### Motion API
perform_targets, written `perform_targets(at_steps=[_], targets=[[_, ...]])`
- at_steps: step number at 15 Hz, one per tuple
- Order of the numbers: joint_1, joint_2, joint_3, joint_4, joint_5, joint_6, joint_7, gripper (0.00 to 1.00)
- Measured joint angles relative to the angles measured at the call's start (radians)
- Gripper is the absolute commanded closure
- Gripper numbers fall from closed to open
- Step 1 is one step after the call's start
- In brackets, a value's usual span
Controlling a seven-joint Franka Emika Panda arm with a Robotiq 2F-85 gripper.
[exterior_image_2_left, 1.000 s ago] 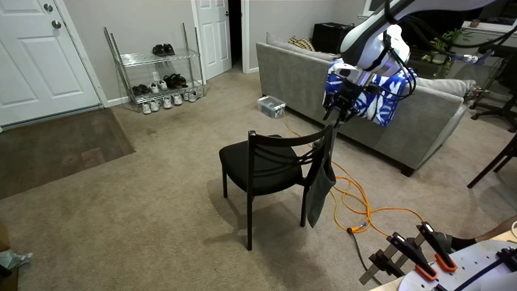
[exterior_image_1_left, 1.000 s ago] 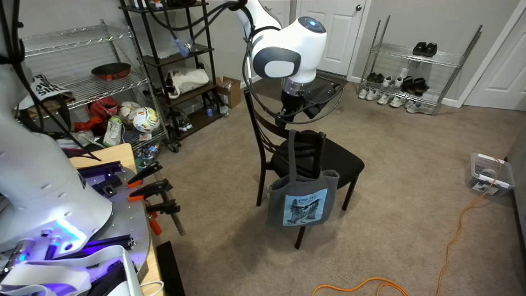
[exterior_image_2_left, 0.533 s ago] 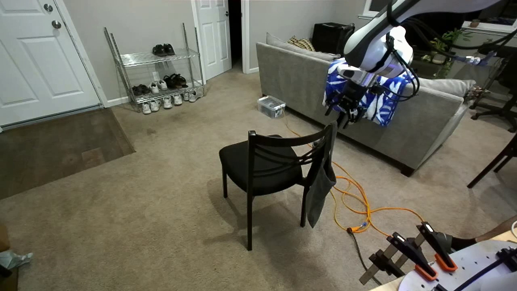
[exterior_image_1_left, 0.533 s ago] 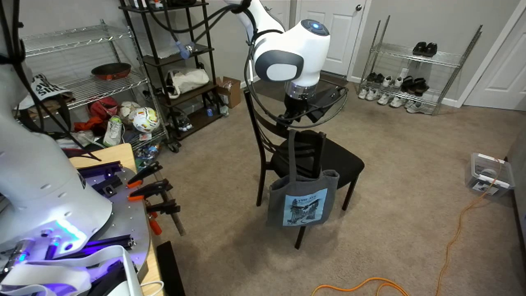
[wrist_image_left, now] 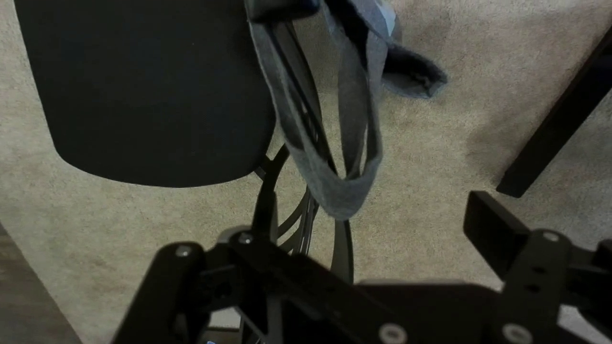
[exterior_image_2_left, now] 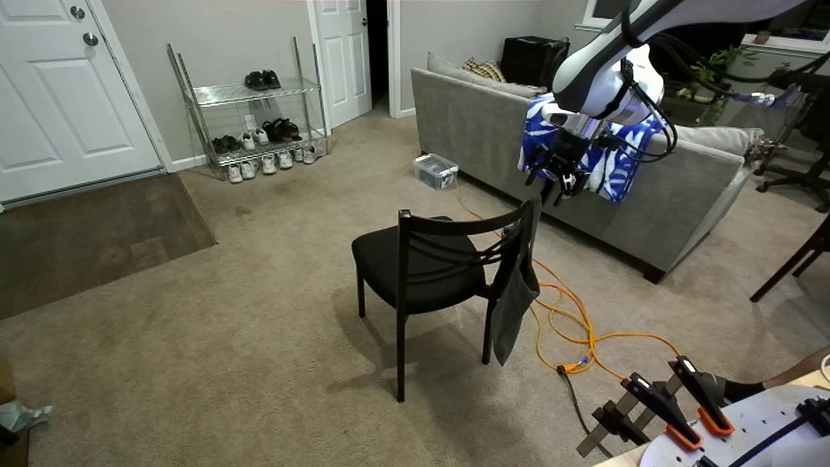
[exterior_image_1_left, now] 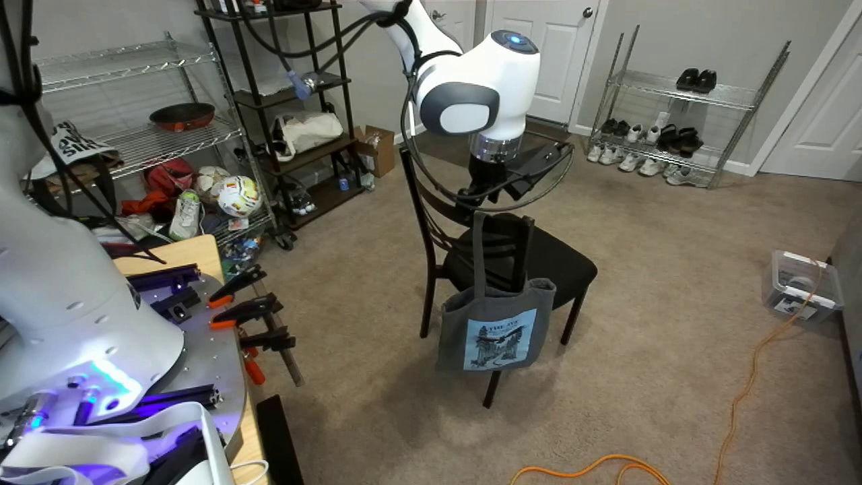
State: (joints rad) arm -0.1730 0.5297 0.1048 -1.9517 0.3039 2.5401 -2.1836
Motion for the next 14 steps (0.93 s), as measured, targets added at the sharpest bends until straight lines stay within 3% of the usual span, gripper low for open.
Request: perform_targets(at_steps=[6, 7, 9, 14], targets=[[0.006, 0.013, 0.001, 0.004, -0.049, 0.001, 0.052, 0.0], [0.006, 0.017, 0.001, 0.007, -0.052, 0.001, 0.053, 0.25], [0.006, 0.024, 0.001, 0.012, -0.058, 0.001, 0.054, 0.32], [0.006, 0.032, 0.003, 0.022, -0.061, 0.001, 0.054, 0.66]])
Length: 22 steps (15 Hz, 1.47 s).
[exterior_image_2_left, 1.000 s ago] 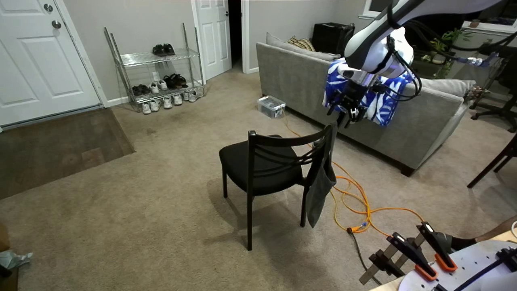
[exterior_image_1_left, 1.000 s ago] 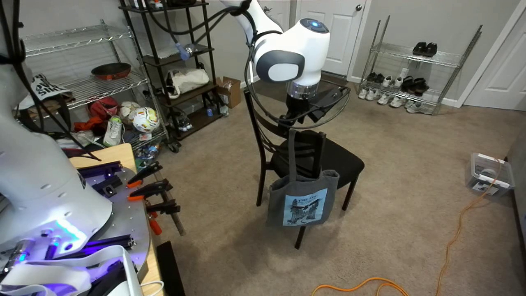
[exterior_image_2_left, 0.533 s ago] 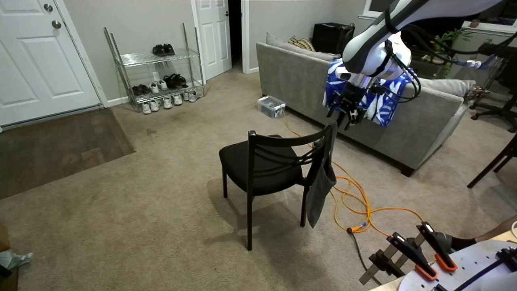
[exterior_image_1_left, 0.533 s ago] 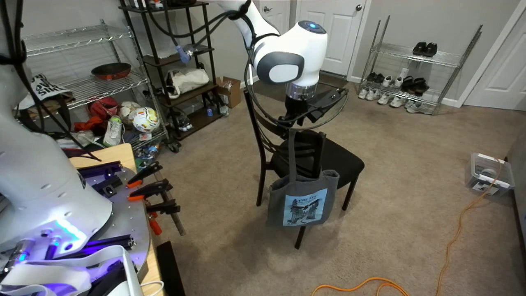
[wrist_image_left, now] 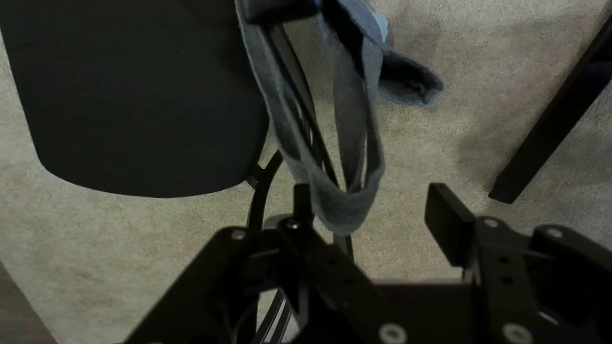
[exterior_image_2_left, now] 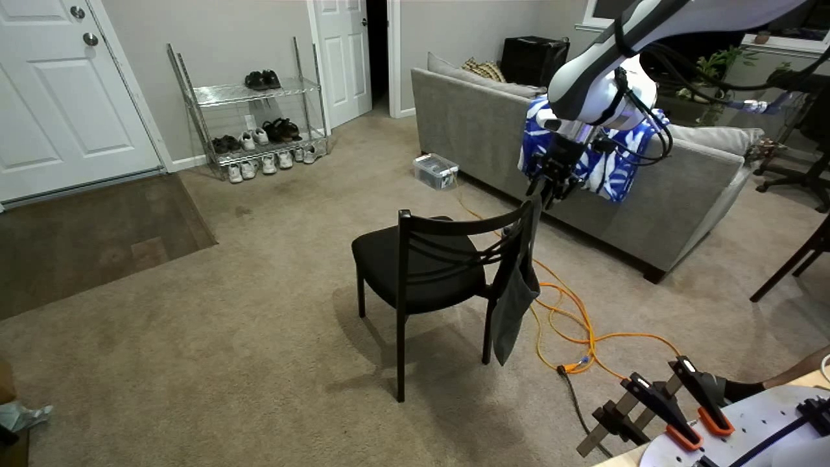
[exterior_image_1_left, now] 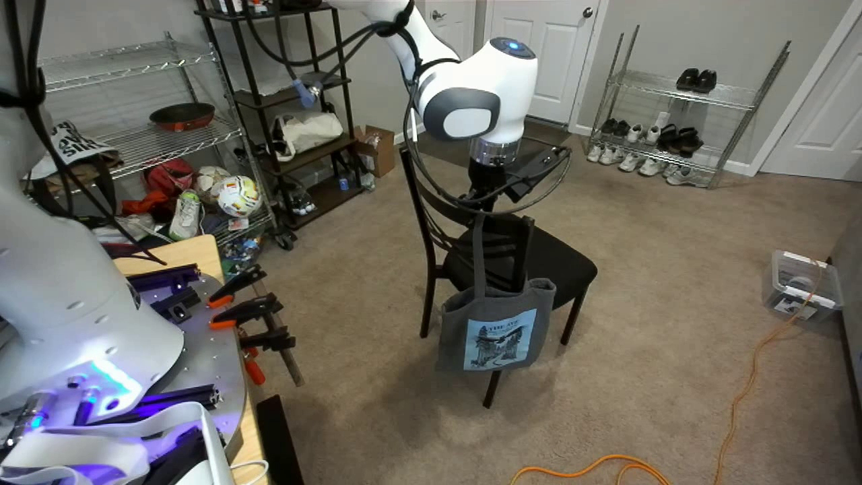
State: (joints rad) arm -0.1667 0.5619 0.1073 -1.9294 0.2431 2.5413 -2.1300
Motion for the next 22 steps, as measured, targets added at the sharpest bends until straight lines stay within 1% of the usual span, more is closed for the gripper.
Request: perform_targets(at_steps=[5, 7, 8, 11, 12, 14, 22], targets=[[0.0, 0.003, 0.004, 0.012, 0.0, 0.004, 0.0, 0.98], [0.0, 0.003, 0.008, 0.016, 0.0, 0.012, 0.0, 1.0], [-0.001, 0.003, 0.009, 0.017, 0.0, 0.014, 0.0, 0.97], [-0.003, -0.003, 0.01, 0.017, 0.0, 0.013, 0.0, 1.0], [-0.003, -0.005, 0.01, 0.016, 0.0, 0.012, 0.0, 0.98], [-0.005, -0.006, 0.011, 0.016, 0.0, 0.012, 0.0, 0.98], [-0.051, -0.033, 0.046, 0.014, 0.009, 0.028, 0.0, 0.98]])
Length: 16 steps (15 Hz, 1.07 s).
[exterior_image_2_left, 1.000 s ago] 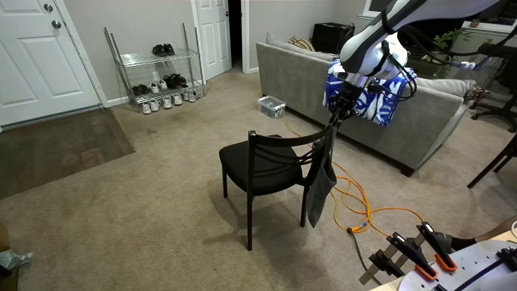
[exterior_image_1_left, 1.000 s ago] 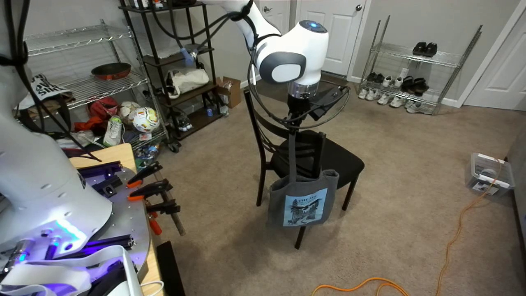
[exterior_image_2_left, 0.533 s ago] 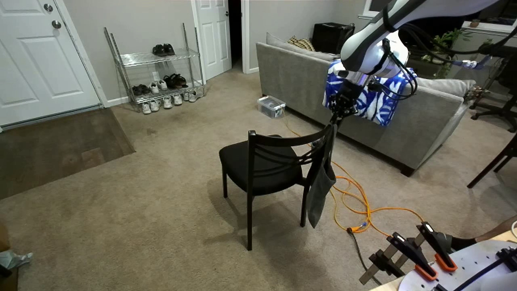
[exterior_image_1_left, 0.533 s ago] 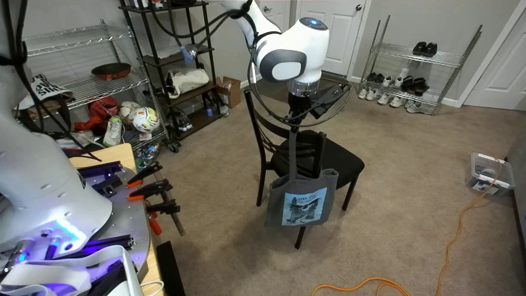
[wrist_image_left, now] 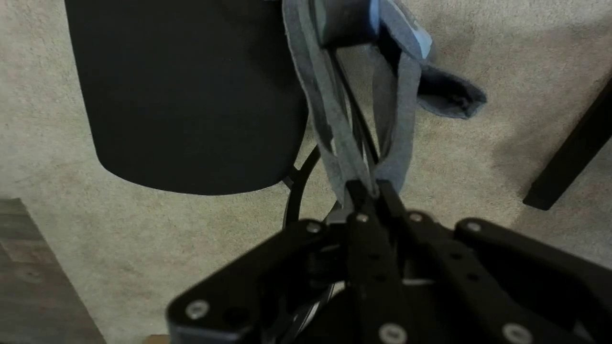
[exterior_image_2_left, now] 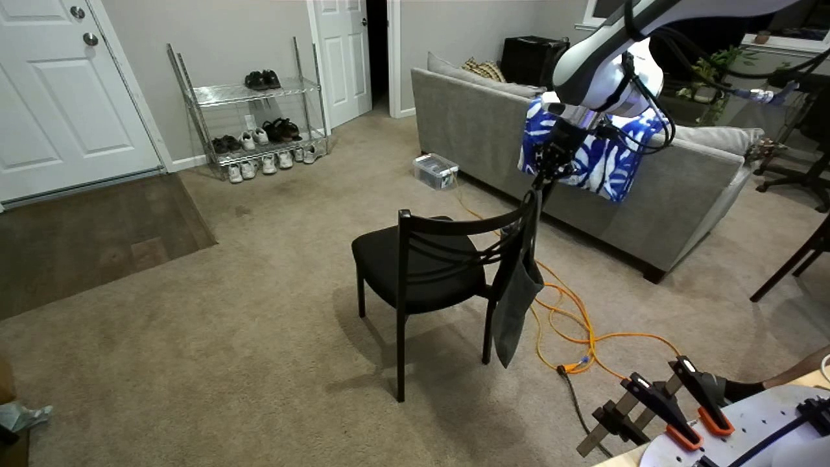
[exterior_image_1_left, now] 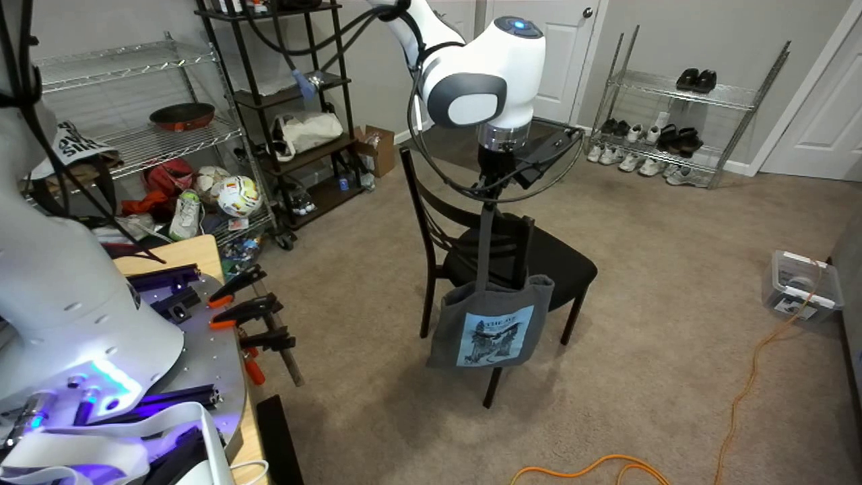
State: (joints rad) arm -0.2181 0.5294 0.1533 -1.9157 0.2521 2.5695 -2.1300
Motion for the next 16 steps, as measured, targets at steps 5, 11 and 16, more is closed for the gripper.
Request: perform_targets(at_steps=[5, 11, 16], targets=[[-0.033, -0.056, 0.01, 0.0, 0.026, 0.005, 0.0, 0.98], [-0.058, -0.1, -0.033, 0.002, 0.03, 0.059, 0.0, 0.98], [-0.053, -0.107, -0.135, -0.007, -0.073, -0.001, 0.044, 0.98]])
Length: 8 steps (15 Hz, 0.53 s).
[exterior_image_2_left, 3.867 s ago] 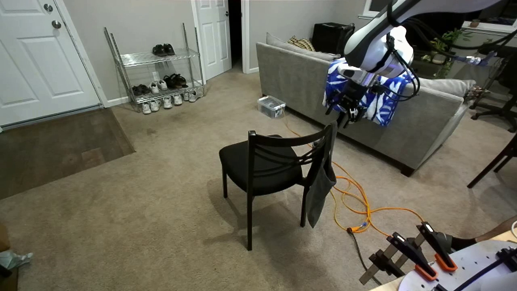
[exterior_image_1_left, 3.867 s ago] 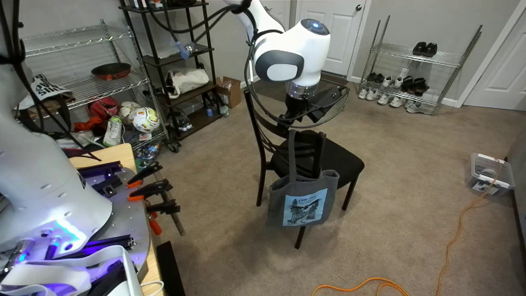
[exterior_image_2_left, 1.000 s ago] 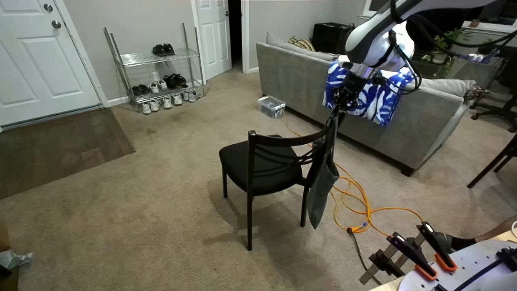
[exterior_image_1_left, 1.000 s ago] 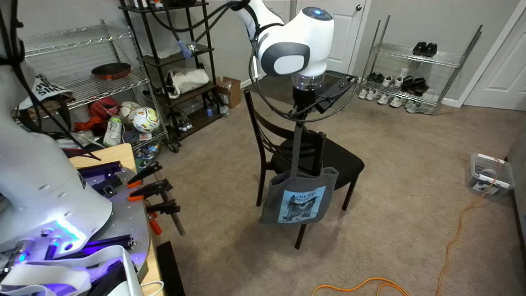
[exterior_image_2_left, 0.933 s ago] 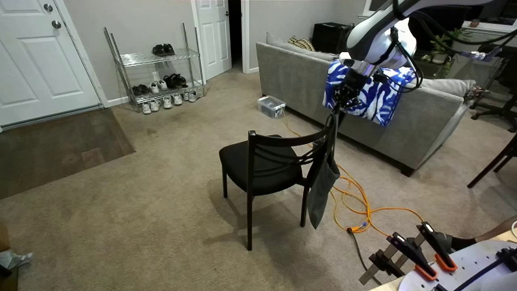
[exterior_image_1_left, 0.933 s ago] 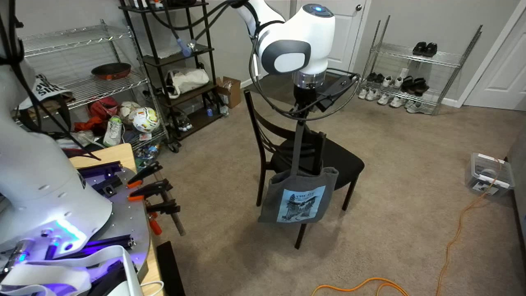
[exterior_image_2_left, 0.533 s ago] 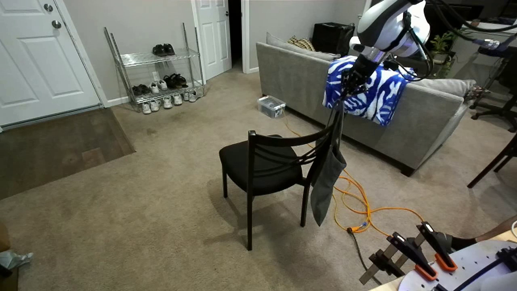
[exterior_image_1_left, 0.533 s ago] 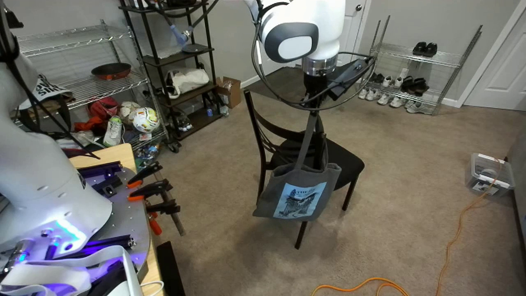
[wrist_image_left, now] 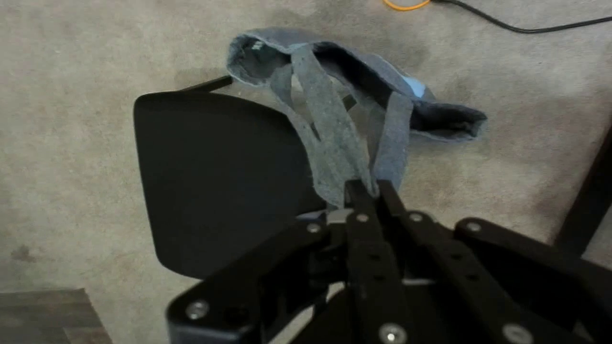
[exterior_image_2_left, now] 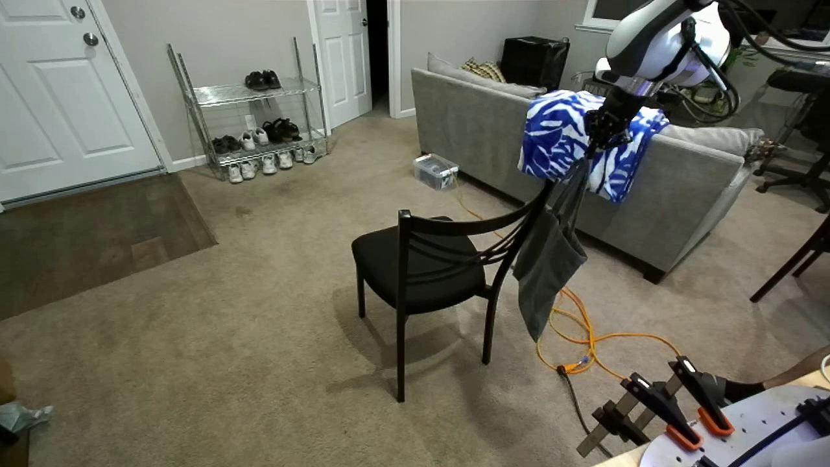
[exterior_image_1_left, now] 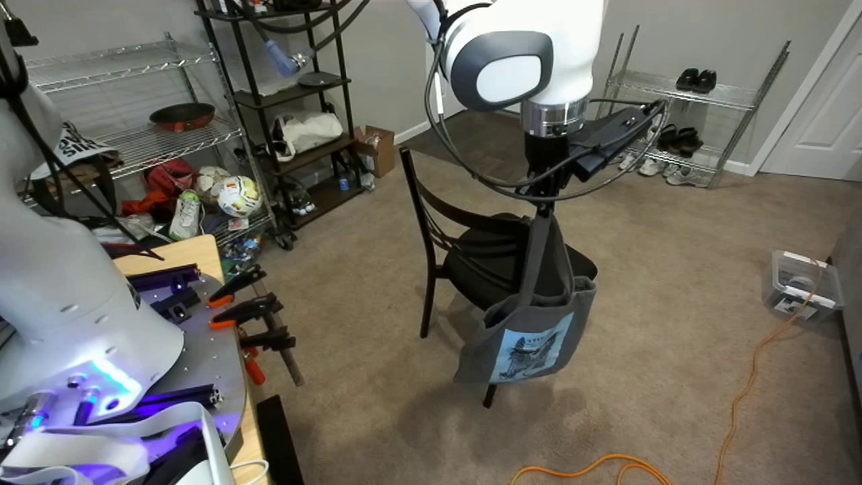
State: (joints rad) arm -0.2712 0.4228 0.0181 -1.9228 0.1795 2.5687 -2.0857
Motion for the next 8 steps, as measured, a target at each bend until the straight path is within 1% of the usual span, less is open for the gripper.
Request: perform_targets(at_steps=[2, 4, 8], targets=[[0.002, -0.003, -0.02, -0.013, -0.042, -0.063, 0.015, 0.98], [0.007, -0.007, -0.022, -0.031, -0.067, -0.119, 0.016, 0.98], [0.047, -0.011, -0.021, -0.068, -0.084, -0.194, 0.03, 0.98]])
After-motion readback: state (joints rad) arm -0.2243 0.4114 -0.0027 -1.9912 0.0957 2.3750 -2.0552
